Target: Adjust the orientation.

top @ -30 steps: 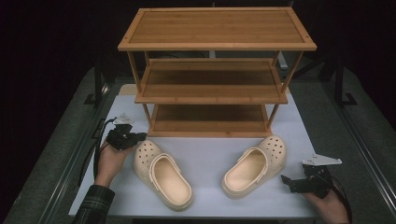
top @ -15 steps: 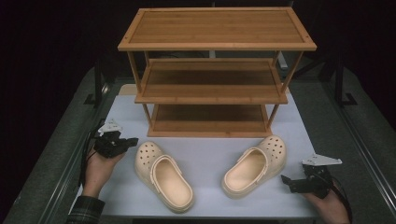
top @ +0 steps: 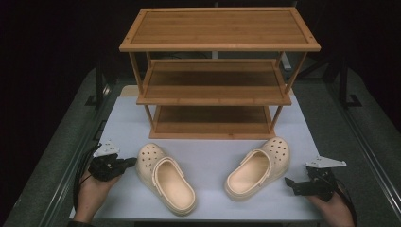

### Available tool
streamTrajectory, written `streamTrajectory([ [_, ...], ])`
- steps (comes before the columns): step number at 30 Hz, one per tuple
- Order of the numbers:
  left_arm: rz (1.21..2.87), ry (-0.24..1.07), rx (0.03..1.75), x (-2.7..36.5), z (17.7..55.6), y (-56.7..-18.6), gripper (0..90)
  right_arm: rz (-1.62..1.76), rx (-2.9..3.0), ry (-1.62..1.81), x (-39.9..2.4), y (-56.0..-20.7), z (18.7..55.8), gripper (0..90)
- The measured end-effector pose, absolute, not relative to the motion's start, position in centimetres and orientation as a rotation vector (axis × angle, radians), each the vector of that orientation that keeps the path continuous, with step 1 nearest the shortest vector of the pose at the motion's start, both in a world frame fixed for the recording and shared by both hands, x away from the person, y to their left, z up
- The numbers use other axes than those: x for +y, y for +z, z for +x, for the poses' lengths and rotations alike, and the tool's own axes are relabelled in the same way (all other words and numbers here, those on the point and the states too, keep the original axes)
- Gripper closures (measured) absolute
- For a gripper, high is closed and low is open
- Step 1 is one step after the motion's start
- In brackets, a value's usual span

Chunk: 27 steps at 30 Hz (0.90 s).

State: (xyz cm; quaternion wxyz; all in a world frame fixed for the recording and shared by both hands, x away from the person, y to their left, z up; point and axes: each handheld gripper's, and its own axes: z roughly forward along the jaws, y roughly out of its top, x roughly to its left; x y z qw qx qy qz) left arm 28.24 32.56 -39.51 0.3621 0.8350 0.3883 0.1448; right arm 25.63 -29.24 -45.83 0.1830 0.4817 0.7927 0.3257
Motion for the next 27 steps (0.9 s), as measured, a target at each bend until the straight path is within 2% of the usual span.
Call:
streamTrajectory([
  [10,2.226,0.309,1.004,32.5,26.7,-41.1,90.0,1.359,2.236,0.917,-29.2,-45.8,25.6,1.9],
  [27,2.262,0.314,0.966,31.4,27.7,-41.5,90.0,1.358,2.237,0.915,-29.2,-45.8,25.6,1.9],
])
